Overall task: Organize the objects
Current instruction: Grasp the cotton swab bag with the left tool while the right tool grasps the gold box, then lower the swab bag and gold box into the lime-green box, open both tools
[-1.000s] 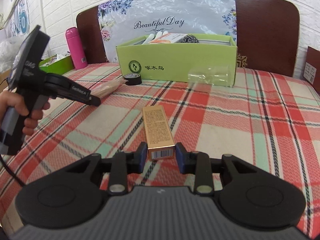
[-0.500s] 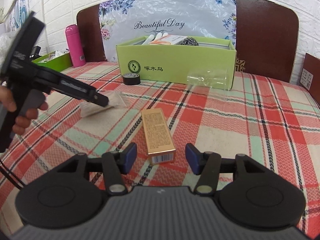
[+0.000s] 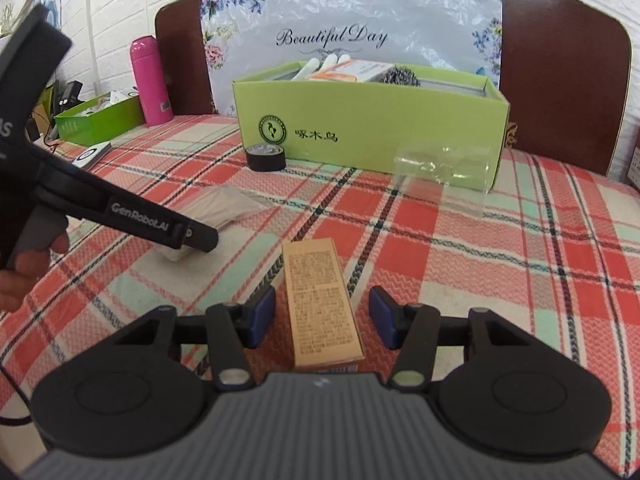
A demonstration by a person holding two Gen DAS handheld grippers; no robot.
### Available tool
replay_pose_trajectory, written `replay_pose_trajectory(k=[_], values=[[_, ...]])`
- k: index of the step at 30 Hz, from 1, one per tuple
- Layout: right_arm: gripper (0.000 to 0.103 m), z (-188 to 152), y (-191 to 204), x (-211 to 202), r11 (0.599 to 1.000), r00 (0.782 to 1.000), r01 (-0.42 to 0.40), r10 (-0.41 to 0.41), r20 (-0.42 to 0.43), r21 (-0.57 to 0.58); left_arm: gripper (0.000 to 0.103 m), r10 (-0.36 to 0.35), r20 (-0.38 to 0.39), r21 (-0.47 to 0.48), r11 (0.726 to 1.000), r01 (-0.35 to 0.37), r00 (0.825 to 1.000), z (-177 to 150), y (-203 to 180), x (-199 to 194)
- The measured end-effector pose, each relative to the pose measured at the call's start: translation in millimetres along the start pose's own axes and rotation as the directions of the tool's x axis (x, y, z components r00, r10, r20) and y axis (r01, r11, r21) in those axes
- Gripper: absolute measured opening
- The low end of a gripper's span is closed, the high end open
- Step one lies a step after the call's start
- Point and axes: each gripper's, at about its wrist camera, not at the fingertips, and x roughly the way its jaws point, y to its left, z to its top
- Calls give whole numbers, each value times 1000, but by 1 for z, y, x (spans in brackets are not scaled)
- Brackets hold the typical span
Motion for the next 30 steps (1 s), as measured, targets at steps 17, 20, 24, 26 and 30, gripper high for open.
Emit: replay_pose_trajectory(k=[17,20,24,26,30], values=[[30,-2,0,-16,997,997,-64,61,48,42,23,-103,40,-56,993,105,994,-3,-9,-27],[30,9,-6,-29,997,994,-59,54,97,53,23,-143,89,-48,988,148,986,8,-16,-42],[30,32,-22,-48,996,984,-40,26,177,78,23,-210,163,-42,975,220,964,31,-26,-62],[30,44,-29,-54,997,977,-21,4,212,75,23,-243,192,-32,967,254,951,44,-33,-68],[30,71,-45,-60,997,961,27,-45,272,68,23,-287,238,-17,954,299,928,72,-47,-75]])
